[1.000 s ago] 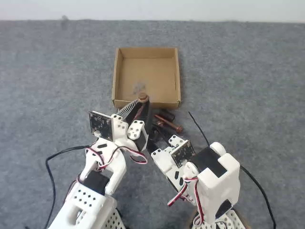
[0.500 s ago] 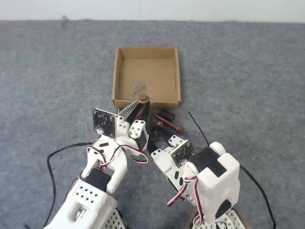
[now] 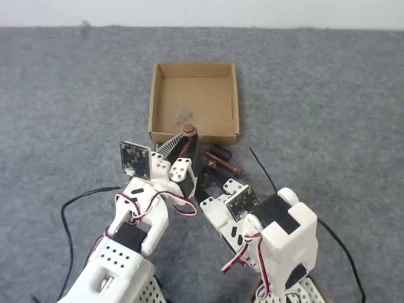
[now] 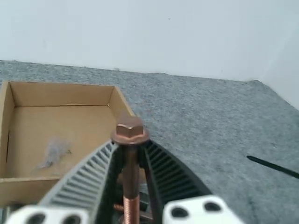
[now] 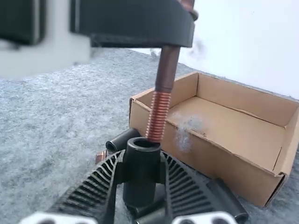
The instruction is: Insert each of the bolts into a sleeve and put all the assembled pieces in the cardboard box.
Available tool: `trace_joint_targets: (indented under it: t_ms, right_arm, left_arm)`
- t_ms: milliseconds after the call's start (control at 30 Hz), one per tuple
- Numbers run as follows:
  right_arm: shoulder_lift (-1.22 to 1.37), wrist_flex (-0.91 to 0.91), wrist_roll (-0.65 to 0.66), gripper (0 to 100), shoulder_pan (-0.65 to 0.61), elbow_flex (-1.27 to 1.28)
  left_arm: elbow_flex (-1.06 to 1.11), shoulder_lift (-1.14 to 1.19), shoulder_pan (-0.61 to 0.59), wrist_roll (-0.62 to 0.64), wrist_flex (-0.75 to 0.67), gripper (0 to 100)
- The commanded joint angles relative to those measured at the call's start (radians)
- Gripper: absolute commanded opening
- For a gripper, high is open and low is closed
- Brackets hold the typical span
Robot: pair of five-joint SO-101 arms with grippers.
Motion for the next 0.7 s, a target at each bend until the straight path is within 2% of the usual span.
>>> trace_joint_targets:
  t_ms: [0,200,667]
  right_arm:
    - [-0.01,0.002,0.0,0.6,-0.002,0.014]
    - [-0.01,0.007,0.0,0.6,-0.001,0.014]
    - [-0.01,0.005,0.0,0.6,0.021,0.009]
  left_arm:
    - [-0.008,0.009,0.011,0.017,-0.012,1]
    - [-0.015,0.009,0.011,0.017,0.04,1]
    - [-0.015,0.008,0.009,0.018,0.048,1]
